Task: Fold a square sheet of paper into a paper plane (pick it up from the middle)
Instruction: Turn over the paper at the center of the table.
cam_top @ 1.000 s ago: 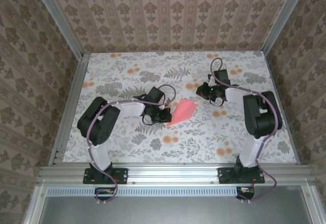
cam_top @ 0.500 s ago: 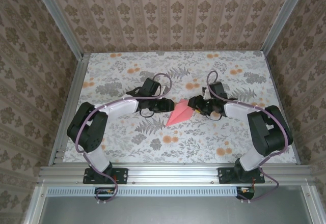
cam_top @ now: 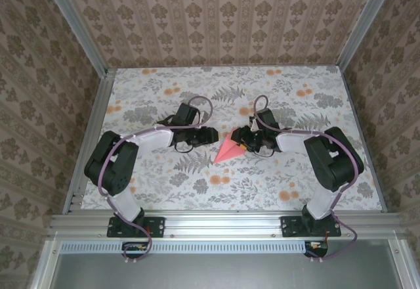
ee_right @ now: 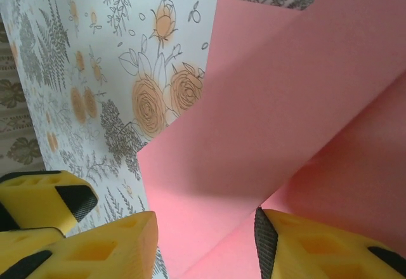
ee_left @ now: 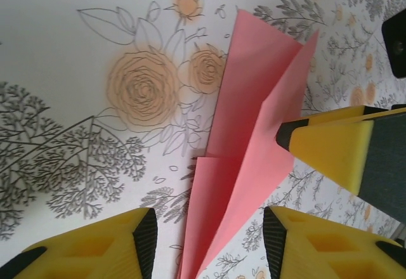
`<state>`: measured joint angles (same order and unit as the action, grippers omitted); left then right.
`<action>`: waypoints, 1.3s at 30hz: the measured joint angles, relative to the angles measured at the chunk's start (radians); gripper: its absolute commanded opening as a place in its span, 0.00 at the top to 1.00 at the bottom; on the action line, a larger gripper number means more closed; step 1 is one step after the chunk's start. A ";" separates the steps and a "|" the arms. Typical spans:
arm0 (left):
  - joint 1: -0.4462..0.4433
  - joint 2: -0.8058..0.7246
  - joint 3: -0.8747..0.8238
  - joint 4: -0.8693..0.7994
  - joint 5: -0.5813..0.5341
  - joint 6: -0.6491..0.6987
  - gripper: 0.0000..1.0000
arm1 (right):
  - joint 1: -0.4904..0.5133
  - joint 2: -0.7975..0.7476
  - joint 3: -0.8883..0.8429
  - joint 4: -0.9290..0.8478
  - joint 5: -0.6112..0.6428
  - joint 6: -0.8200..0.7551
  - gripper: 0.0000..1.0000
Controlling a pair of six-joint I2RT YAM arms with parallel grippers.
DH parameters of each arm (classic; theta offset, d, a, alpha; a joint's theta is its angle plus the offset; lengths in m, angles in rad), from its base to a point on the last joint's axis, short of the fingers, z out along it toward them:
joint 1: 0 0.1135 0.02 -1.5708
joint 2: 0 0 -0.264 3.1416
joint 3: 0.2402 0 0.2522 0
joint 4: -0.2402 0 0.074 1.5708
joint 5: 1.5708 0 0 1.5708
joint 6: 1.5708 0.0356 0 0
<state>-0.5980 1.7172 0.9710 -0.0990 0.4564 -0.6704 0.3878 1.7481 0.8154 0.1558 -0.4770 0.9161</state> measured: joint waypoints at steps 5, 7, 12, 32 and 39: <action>0.018 -0.011 -0.030 0.011 -0.012 -0.018 0.47 | 0.010 0.045 0.029 0.027 0.002 0.017 0.57; 0.026 -0.019 -0.045 0.018 -0.016 -0.027 0.46 | 0.012 0.060 0.033 0.041 0.002 0.029 0.57; 0.054 -0.041 -0.076 0.031 -0.020 -0.050 0.43 | 0.018 0.072 0.033 0.082 0.000 0.058 0.57; 0.136 -0.106 -0.180 0.142 0.039 -0.122 0.16 | 0.036 0.116 0.034 0.208 -0.040 0.110 0.96; 0.219 -0.191 -0.226 0.236 0.146 -0.138 0.00 | 0.036 0.013 0.065 0.208 -0.090 0.101 0.97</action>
<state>-0.3794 1.5261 0.7452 0.1368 0.6022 -0.8085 0.4236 1.7615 0.8803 0.3634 -0.5674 1.0176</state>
